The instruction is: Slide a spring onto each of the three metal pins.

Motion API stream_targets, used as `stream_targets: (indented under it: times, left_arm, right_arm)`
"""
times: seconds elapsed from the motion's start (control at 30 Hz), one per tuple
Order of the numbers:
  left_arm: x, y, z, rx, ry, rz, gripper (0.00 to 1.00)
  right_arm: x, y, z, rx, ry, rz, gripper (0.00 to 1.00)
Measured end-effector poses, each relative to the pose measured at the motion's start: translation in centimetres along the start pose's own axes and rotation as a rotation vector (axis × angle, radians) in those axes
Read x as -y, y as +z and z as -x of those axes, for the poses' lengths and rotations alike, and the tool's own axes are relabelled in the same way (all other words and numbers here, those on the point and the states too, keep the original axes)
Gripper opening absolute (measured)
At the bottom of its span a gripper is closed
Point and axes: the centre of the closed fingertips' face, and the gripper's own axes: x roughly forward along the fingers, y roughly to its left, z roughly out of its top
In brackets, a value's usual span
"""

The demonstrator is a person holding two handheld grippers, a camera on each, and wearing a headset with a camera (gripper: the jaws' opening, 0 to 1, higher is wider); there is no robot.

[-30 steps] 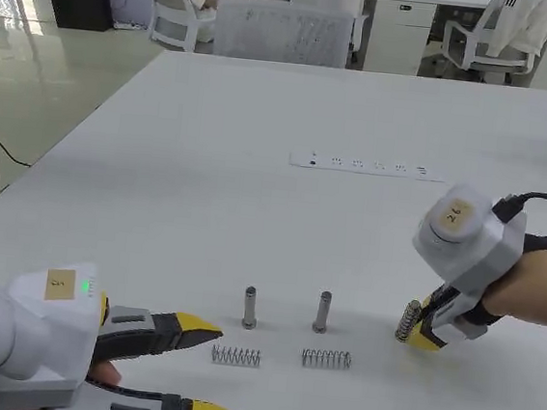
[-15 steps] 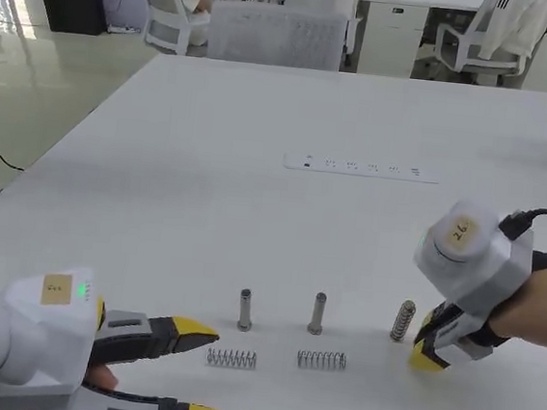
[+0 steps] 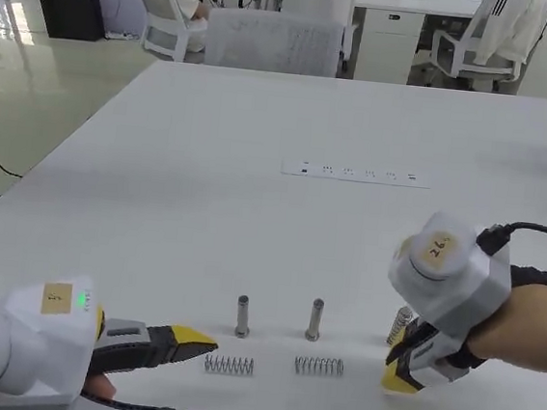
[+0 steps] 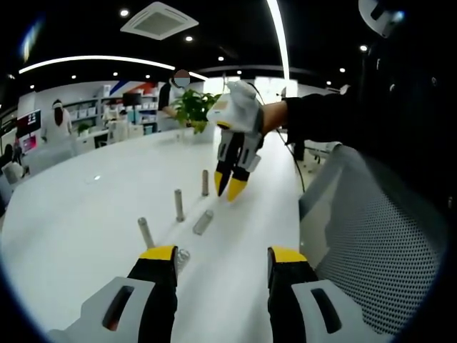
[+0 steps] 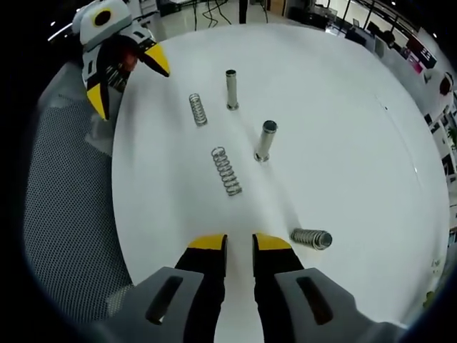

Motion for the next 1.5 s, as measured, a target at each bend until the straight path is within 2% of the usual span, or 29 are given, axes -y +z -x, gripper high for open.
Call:
stream_targets:
  times: [0.37,0.7,1.2,1.5]
  left_arm:
    - [0.0,0.0,0.0,0.004,-0.001,0.000,0.45]
    - [0.1,0.0,-0.1,0.003,-0.005,-0.001,0.45]
    - [0.0,-0.1,-0.1,0.001,-0.005,0.000,0.44]
    - [0.0,0.0,-0.1,0.001,-0.004,-0.001,0.44]
  right_arm:
    - [-0.6,2.4,-0.6,0.020,0.002,0.064,0.12]
    - [-0.7,3.7,-2.1,0.014,0.024,0.120,0.12]
    - [-0.6,3.6,-3.7,-0.046,0.048,0.176,0.09]
    - [-1.1,3.5,-3.3,-0.056,0.053,0.196,0.08]
